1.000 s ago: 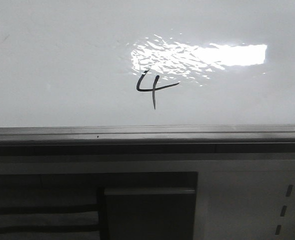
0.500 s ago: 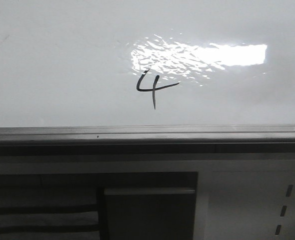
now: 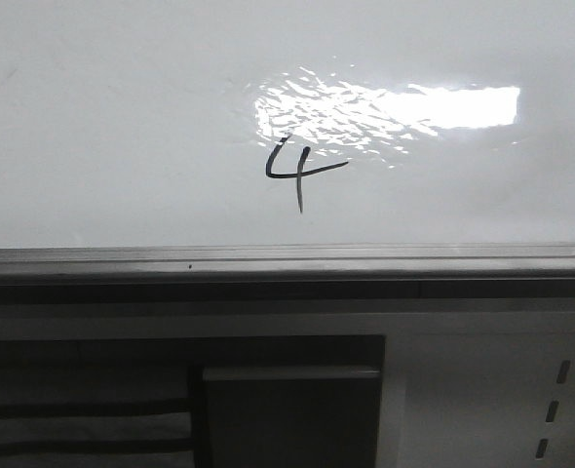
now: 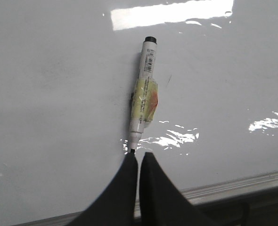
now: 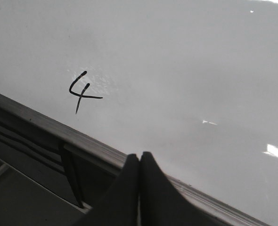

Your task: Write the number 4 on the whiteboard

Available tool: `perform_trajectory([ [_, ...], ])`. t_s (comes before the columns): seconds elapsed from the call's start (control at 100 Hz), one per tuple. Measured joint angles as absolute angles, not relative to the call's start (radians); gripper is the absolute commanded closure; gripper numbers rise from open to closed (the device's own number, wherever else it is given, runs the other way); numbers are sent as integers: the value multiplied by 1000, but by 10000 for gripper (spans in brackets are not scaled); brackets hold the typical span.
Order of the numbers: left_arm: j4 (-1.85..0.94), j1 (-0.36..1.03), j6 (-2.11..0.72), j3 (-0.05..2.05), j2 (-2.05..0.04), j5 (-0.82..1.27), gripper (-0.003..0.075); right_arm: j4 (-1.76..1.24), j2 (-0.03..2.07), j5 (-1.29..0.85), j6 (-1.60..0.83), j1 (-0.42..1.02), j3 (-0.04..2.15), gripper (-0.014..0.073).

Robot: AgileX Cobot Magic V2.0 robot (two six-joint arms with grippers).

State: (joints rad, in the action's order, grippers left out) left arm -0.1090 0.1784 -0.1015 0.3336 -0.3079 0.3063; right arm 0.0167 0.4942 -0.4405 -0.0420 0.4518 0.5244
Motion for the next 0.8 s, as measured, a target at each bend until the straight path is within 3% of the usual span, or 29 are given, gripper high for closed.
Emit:
perform_trajectory([
  [0.39, -109, 41, -102, 2, -6, 107, 741, 13, 494, -445, -42, 452, 524, 664],
  [0.8, -109, 36, -102, 2, 5, 61, 741, 13, 494, -449, -42, 452, 522, 664],
])
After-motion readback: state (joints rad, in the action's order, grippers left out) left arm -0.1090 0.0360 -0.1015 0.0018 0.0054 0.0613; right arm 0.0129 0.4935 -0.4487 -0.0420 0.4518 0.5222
